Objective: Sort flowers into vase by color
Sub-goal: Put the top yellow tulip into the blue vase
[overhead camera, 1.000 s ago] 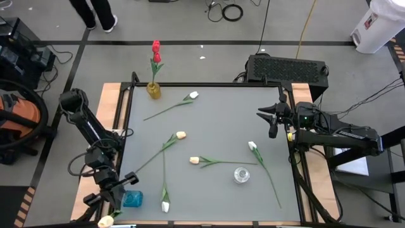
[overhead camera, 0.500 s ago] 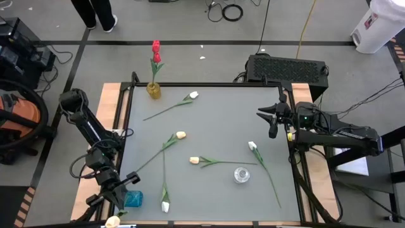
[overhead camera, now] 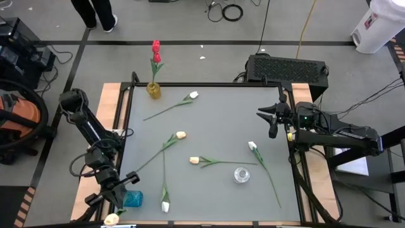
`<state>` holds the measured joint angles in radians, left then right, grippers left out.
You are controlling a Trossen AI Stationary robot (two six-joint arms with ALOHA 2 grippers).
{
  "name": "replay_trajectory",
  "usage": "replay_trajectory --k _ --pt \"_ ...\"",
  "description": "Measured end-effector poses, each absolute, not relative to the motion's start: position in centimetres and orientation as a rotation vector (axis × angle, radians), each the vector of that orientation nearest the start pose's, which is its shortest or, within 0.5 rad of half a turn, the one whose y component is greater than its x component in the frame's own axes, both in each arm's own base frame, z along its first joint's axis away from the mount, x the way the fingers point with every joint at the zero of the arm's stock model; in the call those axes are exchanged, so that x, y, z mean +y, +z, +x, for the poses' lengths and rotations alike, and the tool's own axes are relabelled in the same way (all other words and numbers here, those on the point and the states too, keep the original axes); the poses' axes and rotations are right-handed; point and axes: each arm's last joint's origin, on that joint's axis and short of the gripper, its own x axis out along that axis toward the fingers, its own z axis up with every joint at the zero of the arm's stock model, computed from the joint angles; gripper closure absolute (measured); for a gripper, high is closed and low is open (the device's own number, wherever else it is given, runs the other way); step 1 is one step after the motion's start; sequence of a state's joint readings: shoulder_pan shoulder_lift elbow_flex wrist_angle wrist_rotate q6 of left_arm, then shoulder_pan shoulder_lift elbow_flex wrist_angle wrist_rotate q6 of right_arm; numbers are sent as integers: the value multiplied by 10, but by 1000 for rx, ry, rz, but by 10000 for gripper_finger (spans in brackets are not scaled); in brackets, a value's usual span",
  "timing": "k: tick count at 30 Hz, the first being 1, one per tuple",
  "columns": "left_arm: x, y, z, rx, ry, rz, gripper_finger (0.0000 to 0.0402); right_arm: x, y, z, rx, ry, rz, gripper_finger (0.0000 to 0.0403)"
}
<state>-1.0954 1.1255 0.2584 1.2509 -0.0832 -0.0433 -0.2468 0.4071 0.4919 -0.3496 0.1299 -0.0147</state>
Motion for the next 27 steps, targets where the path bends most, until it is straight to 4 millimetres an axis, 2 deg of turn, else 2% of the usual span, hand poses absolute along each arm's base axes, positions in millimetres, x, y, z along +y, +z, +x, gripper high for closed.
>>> replay_trajectory --k 13,27 --pt "-176 230 95 -303 -956 -269 402 -30 263 105 269 -372 1 316" --pt "-185 217 101 -275 -914 -286 402 -30 263 105 269 -372 1 316"
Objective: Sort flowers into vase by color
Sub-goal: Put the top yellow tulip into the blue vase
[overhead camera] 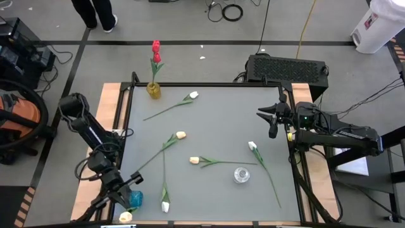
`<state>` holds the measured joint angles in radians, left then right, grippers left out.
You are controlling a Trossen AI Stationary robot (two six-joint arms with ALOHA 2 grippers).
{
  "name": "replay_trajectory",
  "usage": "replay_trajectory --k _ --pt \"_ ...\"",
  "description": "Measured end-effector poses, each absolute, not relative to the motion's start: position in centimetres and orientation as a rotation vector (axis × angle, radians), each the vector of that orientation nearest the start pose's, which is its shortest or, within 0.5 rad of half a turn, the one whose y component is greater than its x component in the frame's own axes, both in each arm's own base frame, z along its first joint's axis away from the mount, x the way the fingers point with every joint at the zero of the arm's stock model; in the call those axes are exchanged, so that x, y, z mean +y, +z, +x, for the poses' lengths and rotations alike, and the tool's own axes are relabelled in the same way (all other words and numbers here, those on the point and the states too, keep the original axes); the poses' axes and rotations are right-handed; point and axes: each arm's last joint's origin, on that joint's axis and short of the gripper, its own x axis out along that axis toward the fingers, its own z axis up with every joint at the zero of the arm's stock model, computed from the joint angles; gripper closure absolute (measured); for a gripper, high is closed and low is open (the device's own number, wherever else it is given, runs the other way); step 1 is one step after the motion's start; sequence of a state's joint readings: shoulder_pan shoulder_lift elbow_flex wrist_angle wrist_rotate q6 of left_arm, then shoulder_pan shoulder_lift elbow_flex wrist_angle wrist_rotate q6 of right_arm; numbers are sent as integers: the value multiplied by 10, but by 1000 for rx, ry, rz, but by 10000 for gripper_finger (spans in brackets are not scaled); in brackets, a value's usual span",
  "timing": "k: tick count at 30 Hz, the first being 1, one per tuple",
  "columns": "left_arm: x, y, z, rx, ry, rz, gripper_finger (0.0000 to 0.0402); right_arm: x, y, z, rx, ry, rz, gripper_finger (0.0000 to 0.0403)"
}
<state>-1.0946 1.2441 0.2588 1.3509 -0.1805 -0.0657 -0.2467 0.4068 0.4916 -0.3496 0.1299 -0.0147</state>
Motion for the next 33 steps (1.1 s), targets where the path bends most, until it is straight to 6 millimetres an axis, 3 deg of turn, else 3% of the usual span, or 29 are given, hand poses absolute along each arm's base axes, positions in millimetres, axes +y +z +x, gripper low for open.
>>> replay_trajectory --k 33 --pt "-188 206 103 -174 -908 -218 402 -30 263 105 269 -373 1 316"
